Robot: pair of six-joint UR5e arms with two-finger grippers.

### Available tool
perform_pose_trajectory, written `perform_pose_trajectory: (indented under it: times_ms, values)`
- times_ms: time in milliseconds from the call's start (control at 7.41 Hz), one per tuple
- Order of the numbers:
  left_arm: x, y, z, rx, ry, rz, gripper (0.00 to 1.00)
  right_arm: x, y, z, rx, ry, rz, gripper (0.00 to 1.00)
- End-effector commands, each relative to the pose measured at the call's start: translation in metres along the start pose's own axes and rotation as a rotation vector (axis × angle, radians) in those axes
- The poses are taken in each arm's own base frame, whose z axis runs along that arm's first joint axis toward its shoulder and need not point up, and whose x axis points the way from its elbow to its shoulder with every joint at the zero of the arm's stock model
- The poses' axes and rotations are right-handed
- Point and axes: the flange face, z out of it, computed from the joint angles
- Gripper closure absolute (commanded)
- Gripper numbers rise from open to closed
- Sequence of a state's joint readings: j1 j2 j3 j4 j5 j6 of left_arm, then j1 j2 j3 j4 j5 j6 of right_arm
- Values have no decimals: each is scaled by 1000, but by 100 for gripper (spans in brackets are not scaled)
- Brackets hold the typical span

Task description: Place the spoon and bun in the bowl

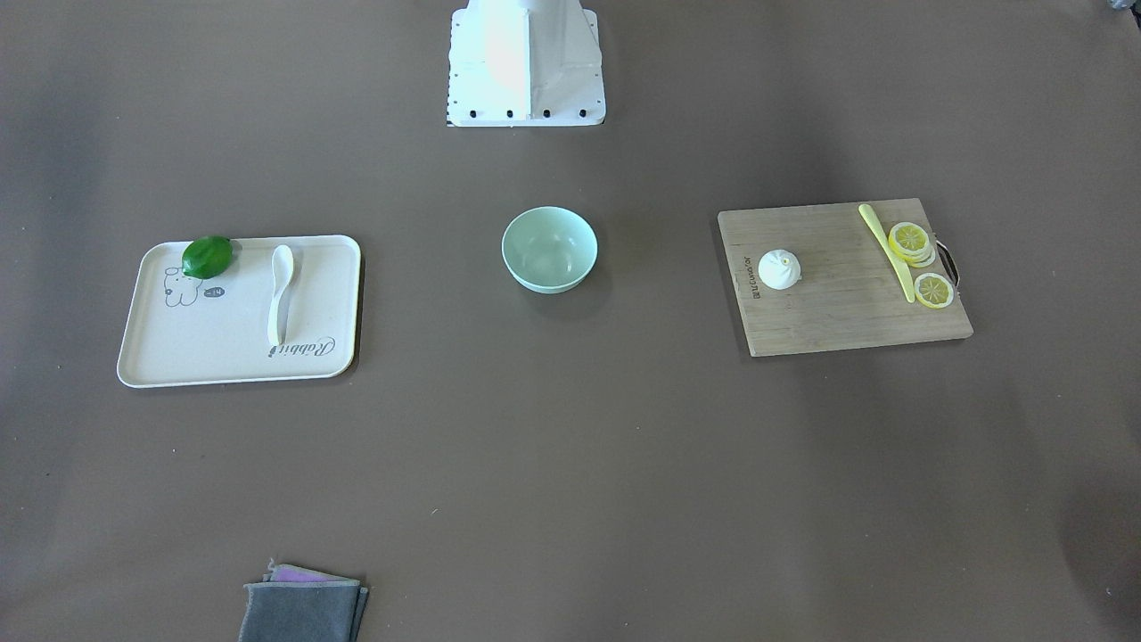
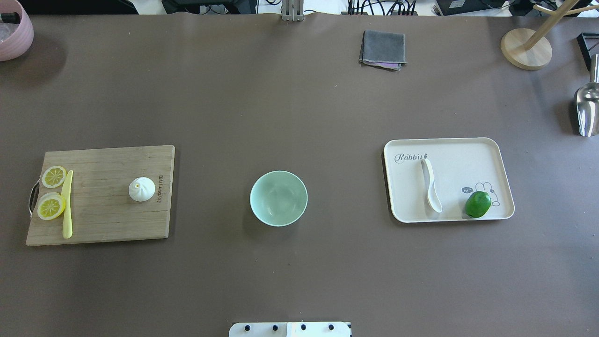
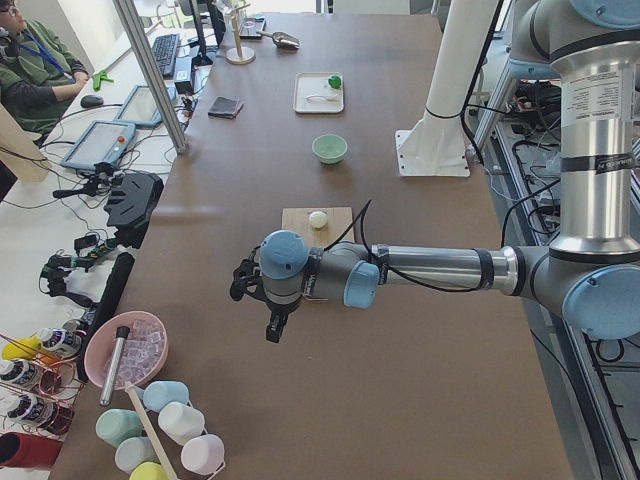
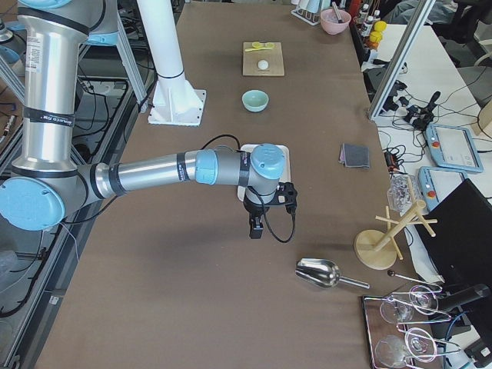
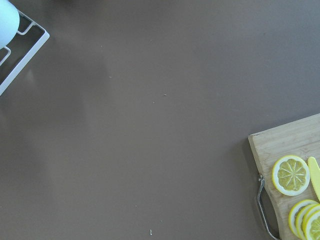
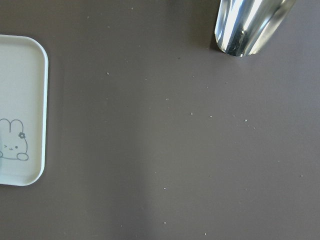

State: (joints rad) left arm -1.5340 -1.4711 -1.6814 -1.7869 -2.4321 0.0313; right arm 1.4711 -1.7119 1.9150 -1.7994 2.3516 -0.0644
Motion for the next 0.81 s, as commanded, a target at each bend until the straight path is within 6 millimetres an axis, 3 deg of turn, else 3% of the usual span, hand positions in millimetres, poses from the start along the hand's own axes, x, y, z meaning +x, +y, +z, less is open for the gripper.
perform_pose_trajectory:
  times_ms: [0,405,675]
  values:
    - [-1,1,2,-3,0,9,2,-1,-1,-1,2,0,-2,0]
    - [5,-4,-3,39,5,51,2,-1,-1,0,1,0,-3,0]
    - [20,-14,-15,145,5,180,2,-3,-3,-3,7,0,-7,0]
